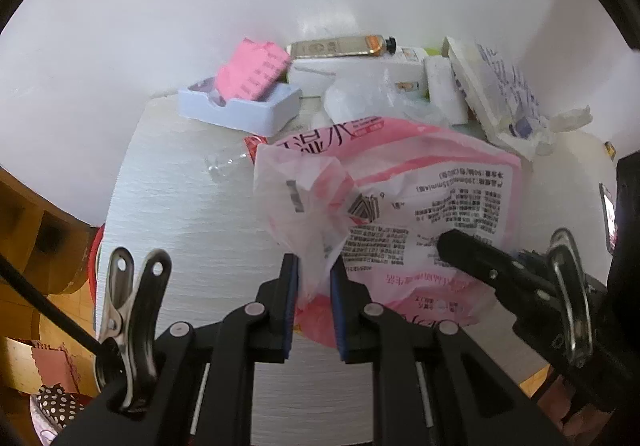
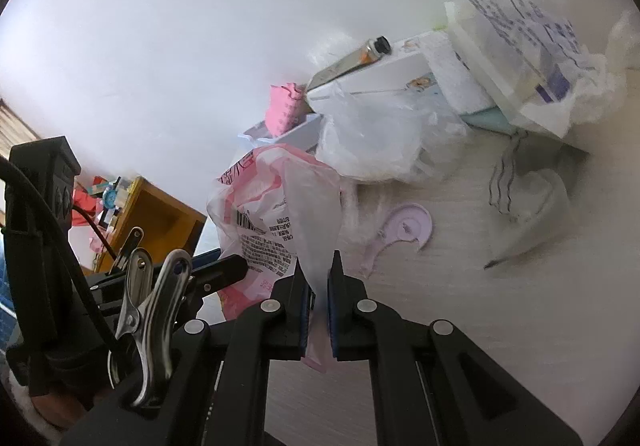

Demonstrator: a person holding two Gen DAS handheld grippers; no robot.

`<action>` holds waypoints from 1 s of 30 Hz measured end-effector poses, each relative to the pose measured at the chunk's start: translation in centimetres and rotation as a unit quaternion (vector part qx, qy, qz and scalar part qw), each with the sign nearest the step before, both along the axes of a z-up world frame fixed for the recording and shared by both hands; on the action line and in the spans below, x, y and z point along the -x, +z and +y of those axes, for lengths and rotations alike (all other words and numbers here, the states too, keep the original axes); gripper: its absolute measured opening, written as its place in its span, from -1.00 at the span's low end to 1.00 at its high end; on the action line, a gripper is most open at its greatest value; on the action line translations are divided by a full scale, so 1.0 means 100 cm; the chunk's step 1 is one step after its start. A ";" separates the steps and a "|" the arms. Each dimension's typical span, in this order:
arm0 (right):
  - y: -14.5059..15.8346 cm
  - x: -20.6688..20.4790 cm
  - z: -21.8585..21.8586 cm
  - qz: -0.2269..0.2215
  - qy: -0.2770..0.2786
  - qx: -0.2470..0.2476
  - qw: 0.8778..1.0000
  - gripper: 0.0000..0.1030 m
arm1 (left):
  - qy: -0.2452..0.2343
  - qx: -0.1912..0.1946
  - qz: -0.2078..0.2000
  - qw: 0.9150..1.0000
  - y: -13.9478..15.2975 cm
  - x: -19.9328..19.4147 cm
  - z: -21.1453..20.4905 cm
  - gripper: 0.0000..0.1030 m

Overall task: Collect trash
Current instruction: 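Close the left and right grippers on the pink-and-white plastic bag, then lift the pink-and-white bag with both grippers and carry it to the red bucket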

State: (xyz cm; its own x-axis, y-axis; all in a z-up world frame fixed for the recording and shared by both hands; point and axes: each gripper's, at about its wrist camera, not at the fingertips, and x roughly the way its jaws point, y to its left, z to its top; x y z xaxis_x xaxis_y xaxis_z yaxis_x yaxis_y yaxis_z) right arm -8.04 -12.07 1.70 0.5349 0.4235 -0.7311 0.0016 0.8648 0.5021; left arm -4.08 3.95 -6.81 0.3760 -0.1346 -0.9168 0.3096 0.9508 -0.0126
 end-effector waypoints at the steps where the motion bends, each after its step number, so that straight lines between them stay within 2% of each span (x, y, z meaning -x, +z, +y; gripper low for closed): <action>1: 0.001 -0.002 0.002 -0.001 0.002 -0.002 1.000 -0.84 | 0.001 0.000 -0.002 1.000 0.004 0.003 0.003 -0.69; 5: 0.006 -0.009 0.006 -0.005 0.010 -0.003 1.000 -0.84 | 0.008 0.006 -0.009 1.000 0.017 0.013 0.012 -0.69; 12: 0.009 -0.027 0.017 -0.013 0.033 -0.005 0.999 -0.84 | 0.023 0.006 -0.018 1.000 0.024 0.007 0.028 -0.69; 21: 0.016 -0.062 0.055 -0.022 0.074 0.005 0.997 -0.84 | 0.048 -0.005 -0.030 0.998 0.030 -0.010 0.057 -0.69; 30: 0.015 -0.101 0.101 -0.027 0.127 0.006 0.991 -0.84 | 0.093 -0.020 -0.035 0.995 0.038 -0.025 0.099 -0.69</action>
State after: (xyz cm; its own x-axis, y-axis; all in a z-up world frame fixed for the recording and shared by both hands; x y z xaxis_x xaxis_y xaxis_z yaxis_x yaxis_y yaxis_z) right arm 2.04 -2.01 3.19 0.4501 0.5413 -0.7102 -0.2439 0.8396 0.4854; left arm -1.61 13.85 -2.97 0.4541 -0.0208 -0.8907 0.1276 0.9909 0.0419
